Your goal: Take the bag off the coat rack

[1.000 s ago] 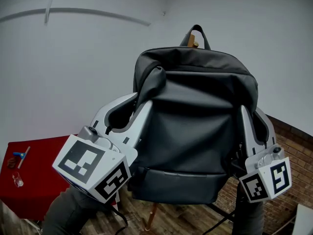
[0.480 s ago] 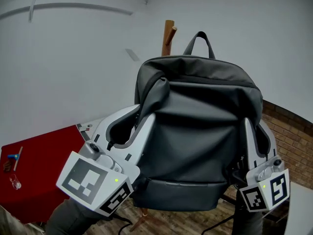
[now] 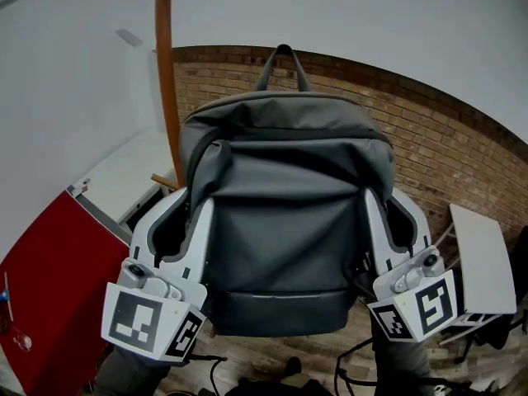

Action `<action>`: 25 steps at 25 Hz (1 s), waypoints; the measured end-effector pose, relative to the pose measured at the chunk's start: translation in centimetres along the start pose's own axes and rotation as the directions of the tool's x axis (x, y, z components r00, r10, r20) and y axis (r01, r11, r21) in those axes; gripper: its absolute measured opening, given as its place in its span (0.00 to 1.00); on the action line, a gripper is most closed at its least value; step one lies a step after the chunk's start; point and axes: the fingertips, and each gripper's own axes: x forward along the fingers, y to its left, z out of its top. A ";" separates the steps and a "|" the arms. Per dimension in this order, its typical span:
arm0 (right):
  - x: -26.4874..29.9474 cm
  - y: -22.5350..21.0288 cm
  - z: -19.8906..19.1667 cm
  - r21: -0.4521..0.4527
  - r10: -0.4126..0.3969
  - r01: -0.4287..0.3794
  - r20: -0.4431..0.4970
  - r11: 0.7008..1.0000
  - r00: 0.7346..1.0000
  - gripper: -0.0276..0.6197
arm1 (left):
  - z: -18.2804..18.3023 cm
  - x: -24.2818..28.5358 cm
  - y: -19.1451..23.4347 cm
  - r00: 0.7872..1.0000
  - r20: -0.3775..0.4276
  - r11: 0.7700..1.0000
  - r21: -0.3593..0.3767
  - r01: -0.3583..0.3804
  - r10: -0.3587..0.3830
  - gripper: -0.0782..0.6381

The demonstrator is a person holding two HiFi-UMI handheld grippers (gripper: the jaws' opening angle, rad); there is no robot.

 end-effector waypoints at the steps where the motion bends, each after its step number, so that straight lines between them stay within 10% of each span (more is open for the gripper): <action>1: -1.1 -0.5 -0.6 0.001 -0.015 0.015 -0.014 1.000 1.000 0.09 | -1.0 0.2 -1.0 1.000 -0.007 1.000 -0.011 0.010 -0.010 0.22; 25: -29.9 -22.3 -5.0 -0.057 -0.387 0.383 -0.184 0.922 0.904 0.09 | -12.8 10.6 -34.7 0.954 -0.103 0.939 -0.234 0.252 -0.282 0.22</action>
